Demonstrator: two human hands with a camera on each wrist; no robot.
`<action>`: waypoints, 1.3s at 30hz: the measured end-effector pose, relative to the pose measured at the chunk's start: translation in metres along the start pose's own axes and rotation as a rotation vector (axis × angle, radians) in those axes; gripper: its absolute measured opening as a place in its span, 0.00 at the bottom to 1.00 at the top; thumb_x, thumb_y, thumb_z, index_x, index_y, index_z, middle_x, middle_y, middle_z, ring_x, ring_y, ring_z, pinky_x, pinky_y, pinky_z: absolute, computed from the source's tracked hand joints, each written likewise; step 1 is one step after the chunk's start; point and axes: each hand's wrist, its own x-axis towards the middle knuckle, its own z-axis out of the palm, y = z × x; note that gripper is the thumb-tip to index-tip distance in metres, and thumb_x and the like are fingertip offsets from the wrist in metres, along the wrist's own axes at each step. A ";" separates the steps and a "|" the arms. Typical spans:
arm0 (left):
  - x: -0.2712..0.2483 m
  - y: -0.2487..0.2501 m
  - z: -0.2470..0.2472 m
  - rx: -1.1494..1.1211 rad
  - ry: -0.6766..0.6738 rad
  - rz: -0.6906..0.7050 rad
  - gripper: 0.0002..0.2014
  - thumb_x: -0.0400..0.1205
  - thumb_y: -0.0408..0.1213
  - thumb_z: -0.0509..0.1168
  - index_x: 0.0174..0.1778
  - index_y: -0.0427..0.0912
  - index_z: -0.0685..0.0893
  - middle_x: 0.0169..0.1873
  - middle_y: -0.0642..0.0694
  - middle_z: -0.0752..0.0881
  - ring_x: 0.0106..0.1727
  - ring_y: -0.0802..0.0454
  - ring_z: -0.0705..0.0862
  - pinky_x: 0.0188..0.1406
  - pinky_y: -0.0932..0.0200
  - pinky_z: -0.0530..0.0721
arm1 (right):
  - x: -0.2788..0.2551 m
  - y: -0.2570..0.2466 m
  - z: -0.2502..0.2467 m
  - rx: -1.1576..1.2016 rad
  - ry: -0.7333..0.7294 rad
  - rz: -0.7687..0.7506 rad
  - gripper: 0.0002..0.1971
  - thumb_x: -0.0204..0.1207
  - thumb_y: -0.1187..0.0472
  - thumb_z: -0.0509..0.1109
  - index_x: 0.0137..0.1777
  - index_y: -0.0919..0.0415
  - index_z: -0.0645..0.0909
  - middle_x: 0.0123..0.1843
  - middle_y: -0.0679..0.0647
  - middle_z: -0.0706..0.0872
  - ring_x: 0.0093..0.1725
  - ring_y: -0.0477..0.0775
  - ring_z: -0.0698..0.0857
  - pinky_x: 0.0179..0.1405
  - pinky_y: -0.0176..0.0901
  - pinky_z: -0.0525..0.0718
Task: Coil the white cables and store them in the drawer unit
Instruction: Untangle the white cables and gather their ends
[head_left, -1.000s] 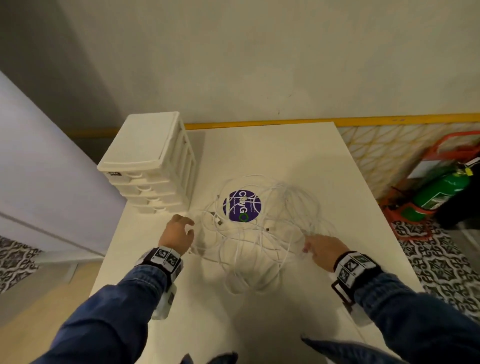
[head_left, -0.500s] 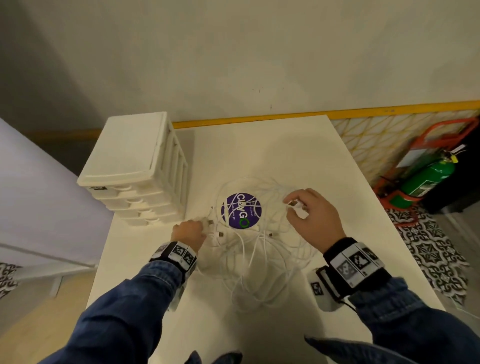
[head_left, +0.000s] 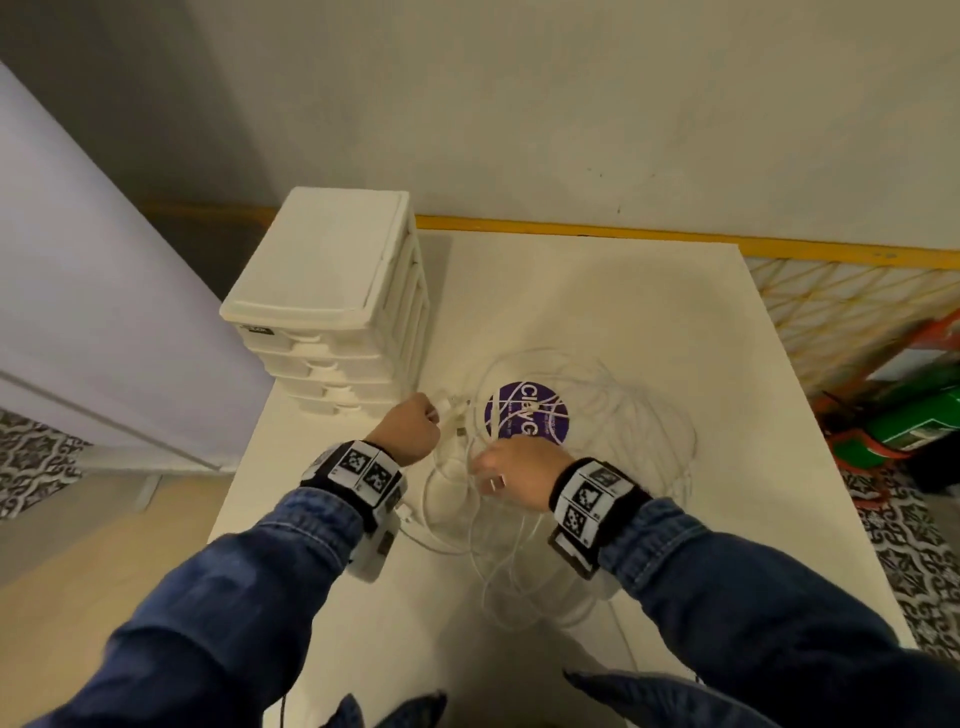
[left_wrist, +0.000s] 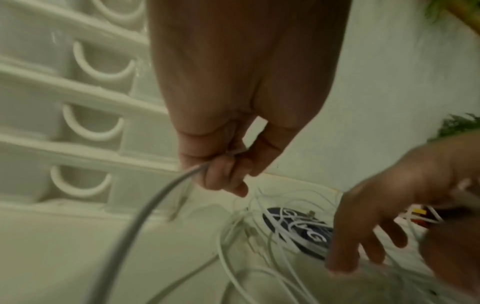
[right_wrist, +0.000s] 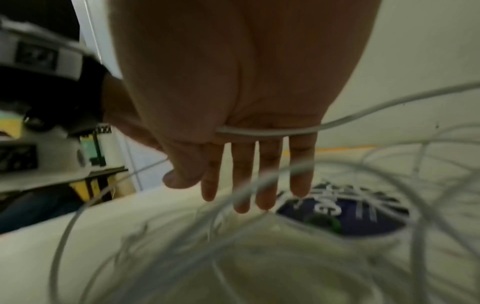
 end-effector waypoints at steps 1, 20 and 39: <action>0.001 0.004 0.003 0.004 -0.017 0.003 0.09 0.80 0.30 0.58 0.55 0.33 0.77 0.57 0.34 0.82 0.59 0.38 0.79 0.48 0.59 0.70 | 0.004 0.001 0.008 -0.106 -0.050 0.016 0.19 0.79 0.54 0.62 0.70 0.49 0.73 0.69 0.57 0.78 0.65 0.63 0.76 0.61 0.56 0.78; 0.007 -0.019 0.018 -0.047 0.044 -0.036 0.18 0.83 0.46 0.61 0.30 0.39 0.76 0.33 0.41 0.80 0.39 0.43 0.78 0.41 0.56 0.72 | -0.030 0.040 0.027 0.036 0.111 0.254 0.12 0.75 0.67 0.59 0.50 0.53 0.81 0.58 0.56 0.81 0.57 0.62 0.81 0.55 0.51 0.77; -0.041 -0.074 0.031 0.000 -0.130 -0.152 0.24 0.70 0.31 0.77 0.62 0.35 0.83 0.54 0.40 0.87 0.60 0.43 0.84 0.52 0.62 0.75 | 0.061 -0.013 0.024 0.071 0.106 0.442 0.20 0.79 0.48 0.62 0.61 0.63 0.77 0.63 0.61 0.84 0.62 0.64 0.82 0.53 0.51 0.79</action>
